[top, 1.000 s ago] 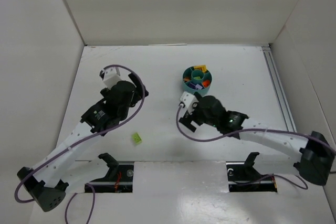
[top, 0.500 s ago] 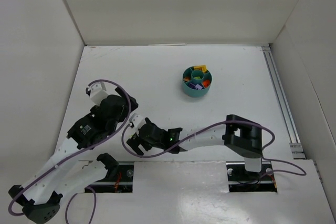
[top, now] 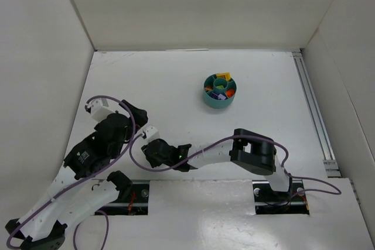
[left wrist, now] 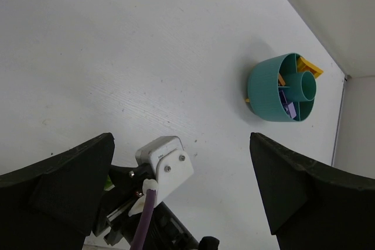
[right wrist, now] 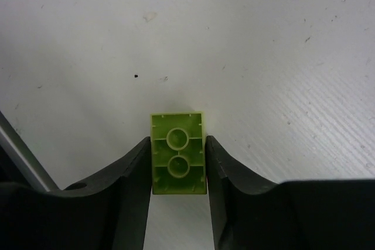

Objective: Sort the legos into containers by color

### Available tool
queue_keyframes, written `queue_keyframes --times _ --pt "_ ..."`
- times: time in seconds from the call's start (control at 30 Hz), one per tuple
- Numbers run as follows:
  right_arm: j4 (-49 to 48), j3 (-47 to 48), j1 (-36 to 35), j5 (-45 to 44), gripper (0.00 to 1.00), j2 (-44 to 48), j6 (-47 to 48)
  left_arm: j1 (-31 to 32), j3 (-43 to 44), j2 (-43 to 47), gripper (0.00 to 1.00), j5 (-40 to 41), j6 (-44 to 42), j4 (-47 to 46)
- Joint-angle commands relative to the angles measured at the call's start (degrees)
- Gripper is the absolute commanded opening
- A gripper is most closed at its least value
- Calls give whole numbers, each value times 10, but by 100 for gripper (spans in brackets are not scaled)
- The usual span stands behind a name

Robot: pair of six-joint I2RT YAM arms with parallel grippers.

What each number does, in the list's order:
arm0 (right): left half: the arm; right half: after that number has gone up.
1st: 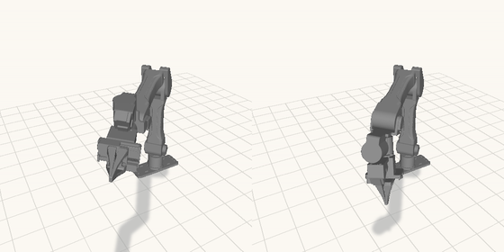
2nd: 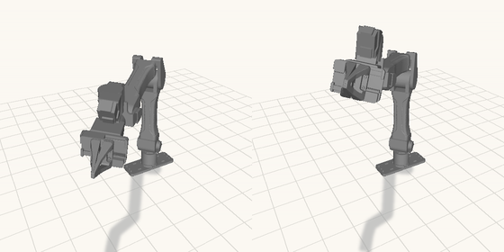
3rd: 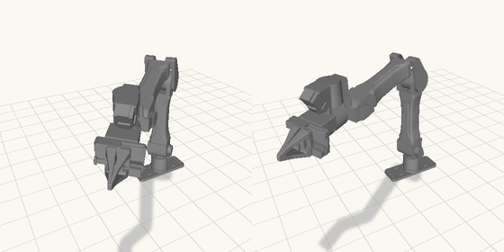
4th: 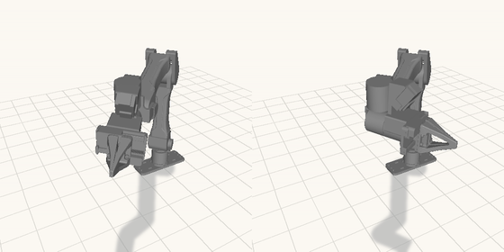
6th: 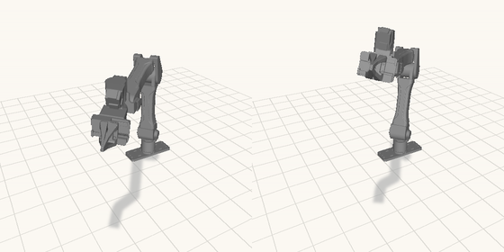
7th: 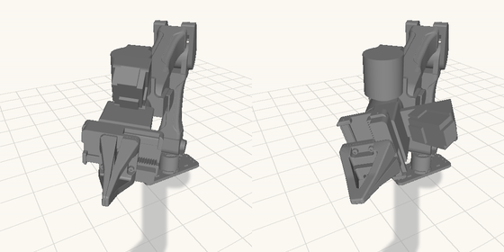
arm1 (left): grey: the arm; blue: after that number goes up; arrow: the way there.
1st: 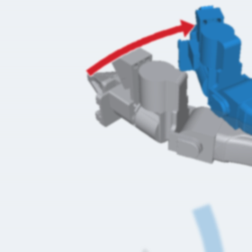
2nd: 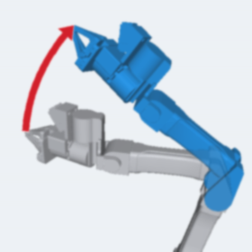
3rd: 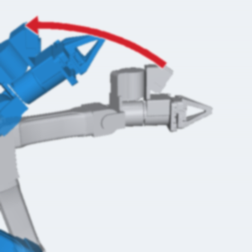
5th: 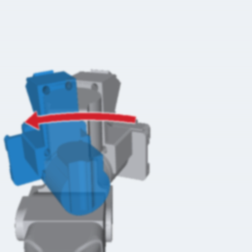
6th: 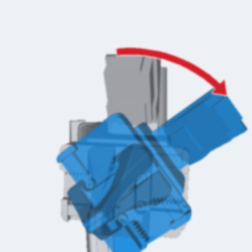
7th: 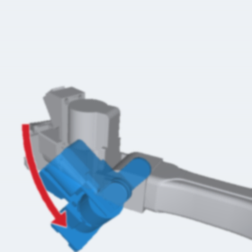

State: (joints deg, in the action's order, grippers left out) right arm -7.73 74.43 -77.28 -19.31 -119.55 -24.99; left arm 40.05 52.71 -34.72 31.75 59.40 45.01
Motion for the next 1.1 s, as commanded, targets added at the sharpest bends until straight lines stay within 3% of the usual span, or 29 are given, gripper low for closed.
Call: queue_keyframes --times 0.0,0.07,0.3,0.43,0.6,0.8,1.07 --pt "-11 17 -3 -9 28 -5 -15 2 -10 3 100 7 5 -8" --pt "-5 5 -3 -20 19 12 -15 2 -10 3 100 7 5 -8" --pt "-5 -58 18 -69 17 126 38 2 -10 -3 100 7 -2 -13" --pt "-5 -155 115 -69 17 284 136 2 -36 -8 100 -26 -34 -82" --pt "19 -163 242 -21 17 366 287 2 -88 -69 100 -41 -54 -168" --pt "47 -99 398 67 17 349 354 -3 -67 -199 100 -53 -92 -241" --pt "52 -28 491 163 17 248 365 -44 -54 -267 100 -96 -163 -330"
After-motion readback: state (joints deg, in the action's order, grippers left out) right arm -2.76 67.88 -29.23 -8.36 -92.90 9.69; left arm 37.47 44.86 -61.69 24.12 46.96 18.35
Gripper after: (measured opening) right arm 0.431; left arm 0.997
